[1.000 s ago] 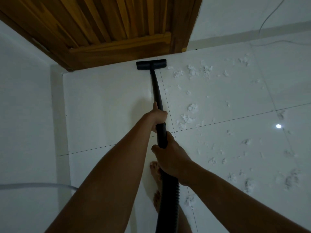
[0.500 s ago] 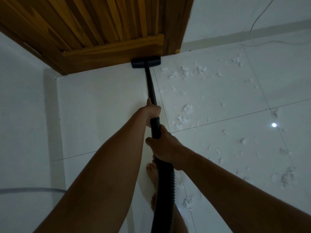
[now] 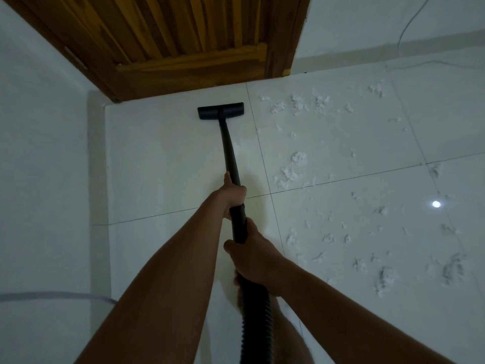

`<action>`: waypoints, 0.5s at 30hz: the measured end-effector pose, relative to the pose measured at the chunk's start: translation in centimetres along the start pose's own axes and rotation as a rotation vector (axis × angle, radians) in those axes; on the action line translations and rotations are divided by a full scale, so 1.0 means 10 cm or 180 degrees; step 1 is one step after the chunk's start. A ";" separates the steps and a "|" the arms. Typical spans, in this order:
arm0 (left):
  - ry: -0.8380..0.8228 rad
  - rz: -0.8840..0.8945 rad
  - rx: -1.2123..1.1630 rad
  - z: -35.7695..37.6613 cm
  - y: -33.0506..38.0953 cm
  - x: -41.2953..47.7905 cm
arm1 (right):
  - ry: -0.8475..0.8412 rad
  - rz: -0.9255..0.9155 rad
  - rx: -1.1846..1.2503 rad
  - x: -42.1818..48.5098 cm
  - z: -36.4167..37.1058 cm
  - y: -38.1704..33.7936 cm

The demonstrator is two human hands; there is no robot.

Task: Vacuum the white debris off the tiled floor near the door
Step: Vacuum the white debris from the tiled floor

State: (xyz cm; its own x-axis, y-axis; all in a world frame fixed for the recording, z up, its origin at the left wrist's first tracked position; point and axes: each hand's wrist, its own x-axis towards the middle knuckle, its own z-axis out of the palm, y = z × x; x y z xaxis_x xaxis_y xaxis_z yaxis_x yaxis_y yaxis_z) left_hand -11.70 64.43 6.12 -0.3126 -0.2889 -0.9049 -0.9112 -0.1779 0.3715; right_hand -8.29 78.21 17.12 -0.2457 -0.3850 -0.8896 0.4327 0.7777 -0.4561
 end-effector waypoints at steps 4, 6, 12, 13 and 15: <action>0.0009 0.0028 -0.0025 0.19 -0.26 -0.09 | 0.0110 -0.0111 -0.0302 -0.11 0.04 0.32; 0.0002 0.0022 -0.0023 0.30 -0.39 -0.16 | 0.0108 -0.0104 -0.0335 -0.18 0.05 0.47; 0.0043 0.0004 0.0008 0.63 -0.75 -0.45 | -0.0046 -0.0023 -0.0127 -0.45 0.08 0.95; 0.0064 -0.0002 0.0013 0.70 -0.81 -0.50 | -0.0085 0.0005 -0.0092 -0.49 0.08 1.04; 0.0092 -0.0019 0.0027 0.87 -0.96 -0.61 | -0.0191 0.0024 -0.0008 -0.58 0.07 1.26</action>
State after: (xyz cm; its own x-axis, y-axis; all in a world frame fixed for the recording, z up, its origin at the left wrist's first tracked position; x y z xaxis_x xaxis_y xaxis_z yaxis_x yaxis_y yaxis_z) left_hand -3.32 76.06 6.27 -0.2995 -0.3149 -0.9006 -0.9153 -0.1717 0.3644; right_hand -0.78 89.88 16.48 -0.1900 -0.4082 -0.8929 0.4321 0.7819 -0.4494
